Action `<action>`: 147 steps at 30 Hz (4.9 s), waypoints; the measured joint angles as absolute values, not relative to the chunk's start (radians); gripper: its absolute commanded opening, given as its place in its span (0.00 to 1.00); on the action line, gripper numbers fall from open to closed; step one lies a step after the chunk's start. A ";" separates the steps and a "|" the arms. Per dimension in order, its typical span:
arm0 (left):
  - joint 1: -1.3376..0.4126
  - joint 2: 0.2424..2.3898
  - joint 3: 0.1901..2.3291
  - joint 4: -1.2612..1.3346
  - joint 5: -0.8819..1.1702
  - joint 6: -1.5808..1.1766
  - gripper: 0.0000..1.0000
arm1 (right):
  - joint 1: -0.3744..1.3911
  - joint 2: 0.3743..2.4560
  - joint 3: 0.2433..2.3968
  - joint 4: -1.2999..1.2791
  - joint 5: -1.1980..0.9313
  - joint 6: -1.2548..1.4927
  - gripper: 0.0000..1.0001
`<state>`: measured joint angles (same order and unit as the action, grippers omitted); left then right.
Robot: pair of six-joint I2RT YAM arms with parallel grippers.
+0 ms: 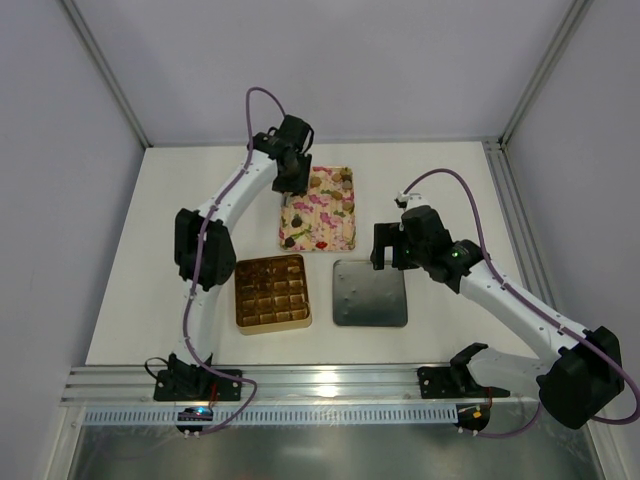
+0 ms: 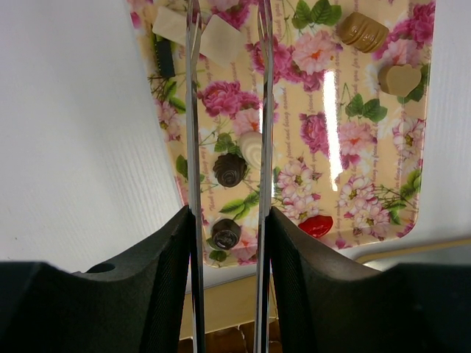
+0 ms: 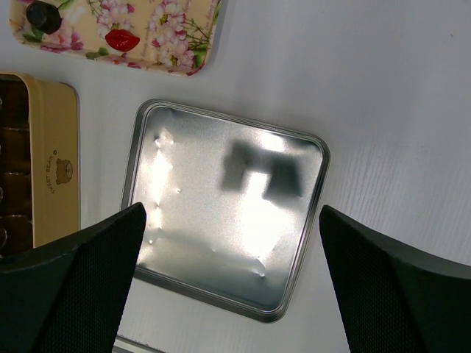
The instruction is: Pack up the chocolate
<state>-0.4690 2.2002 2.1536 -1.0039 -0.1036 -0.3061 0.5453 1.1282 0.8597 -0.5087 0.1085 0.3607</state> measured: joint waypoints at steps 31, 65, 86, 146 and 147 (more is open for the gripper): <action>-0.488 2.208 2.101 -1.012 -0.105 -0.302 0.43 | 0.541 1.100 0.849 -0.510 0.109 0.363 1.00; -0.504 2.123 2.049 -1.072 -0.119 -0.325 0.43 | 0.541 1.040 0.820 -0.526 0.093 0.381 1.00; -0.504 2.196 2.137 -1.075 -0.120 -0.360 0.43 | 0.541 1.025 0.817 -0.533 0.095 0.385 1.00; -0.504 1.865 1.887 -1.124 -0.067 -0.368 0.30 | 0.541 1.031 0.787 -0.520 0.101 0.392 1.00; -0.504 1.835 1.860 -1.126 -0.066 -0.368 0.30 | 0.541 1.034 0.787 -0.518 0.101 0.392 1.00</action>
<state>-0.5037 1.8347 1.8595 -1.1263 -0.0658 -0.3683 0.5407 1.0336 0.7868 -0.5179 0.1005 0.3916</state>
